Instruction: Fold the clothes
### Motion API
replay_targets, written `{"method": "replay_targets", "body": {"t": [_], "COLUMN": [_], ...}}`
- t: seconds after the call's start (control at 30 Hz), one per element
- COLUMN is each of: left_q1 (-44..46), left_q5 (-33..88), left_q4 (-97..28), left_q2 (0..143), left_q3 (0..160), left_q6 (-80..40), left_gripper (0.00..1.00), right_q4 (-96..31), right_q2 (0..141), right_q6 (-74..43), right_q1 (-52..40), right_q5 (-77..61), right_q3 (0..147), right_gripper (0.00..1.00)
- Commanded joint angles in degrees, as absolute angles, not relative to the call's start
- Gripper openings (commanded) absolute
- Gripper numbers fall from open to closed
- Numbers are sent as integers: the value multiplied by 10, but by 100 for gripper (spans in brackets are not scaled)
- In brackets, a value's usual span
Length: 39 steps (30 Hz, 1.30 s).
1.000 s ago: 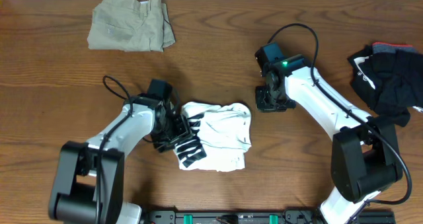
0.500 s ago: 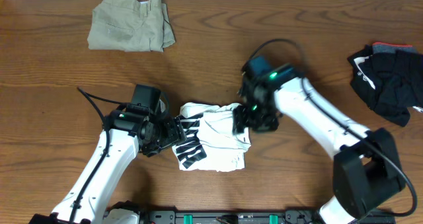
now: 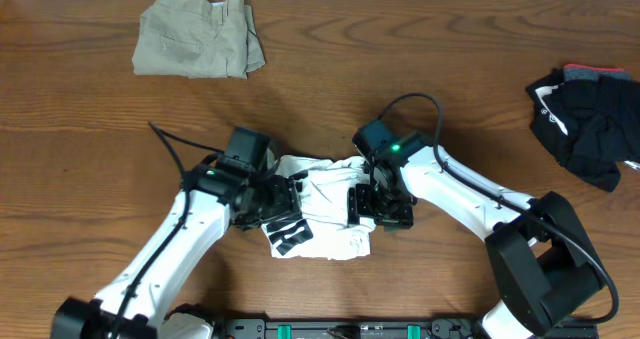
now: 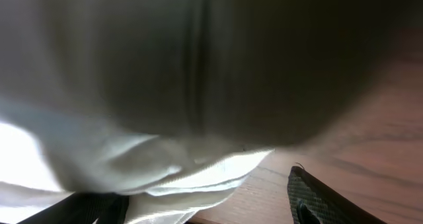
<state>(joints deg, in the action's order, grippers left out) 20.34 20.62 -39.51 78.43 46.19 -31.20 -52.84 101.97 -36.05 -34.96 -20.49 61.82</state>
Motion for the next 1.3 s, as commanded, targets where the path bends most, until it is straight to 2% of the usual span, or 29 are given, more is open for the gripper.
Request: {"method": "replay_targets", "body": {"t": [0.0,0.27,0.37,0.47,0.97,1.13,1.27], "left_q1": [217,234,234,234,230,220,207], "left_q5": [203,201,163,123,89,52,50], "left_q4": [-388,-386,-413,-441,-490,-519,-529], "left_q2": [821,903,916,919,919,919,919], "left_q3": [460,460,460,460,460,460,460], "left_q6": [-330,-331,-339,-359,-371,-385,-385], "left_gripper": [73,73,73,73,73,73,73], "right_q4": [-520,-516,-516,-515,-522,-520,-495], "right_q2": [1013,1013,1013,1013,1011,979,923], "right_q6": [-377,-377,-377,-377,-390,-389,-353], "right_q1": [-360,-377,-377,-377,-351,-333,-319], "right_q5": [-227,-228,-227,-227,-196,-192,-197], "right_q3": [605,601,601,601,602,603,604], "right_gripper": [74,75,75,76,76,75,79]}}
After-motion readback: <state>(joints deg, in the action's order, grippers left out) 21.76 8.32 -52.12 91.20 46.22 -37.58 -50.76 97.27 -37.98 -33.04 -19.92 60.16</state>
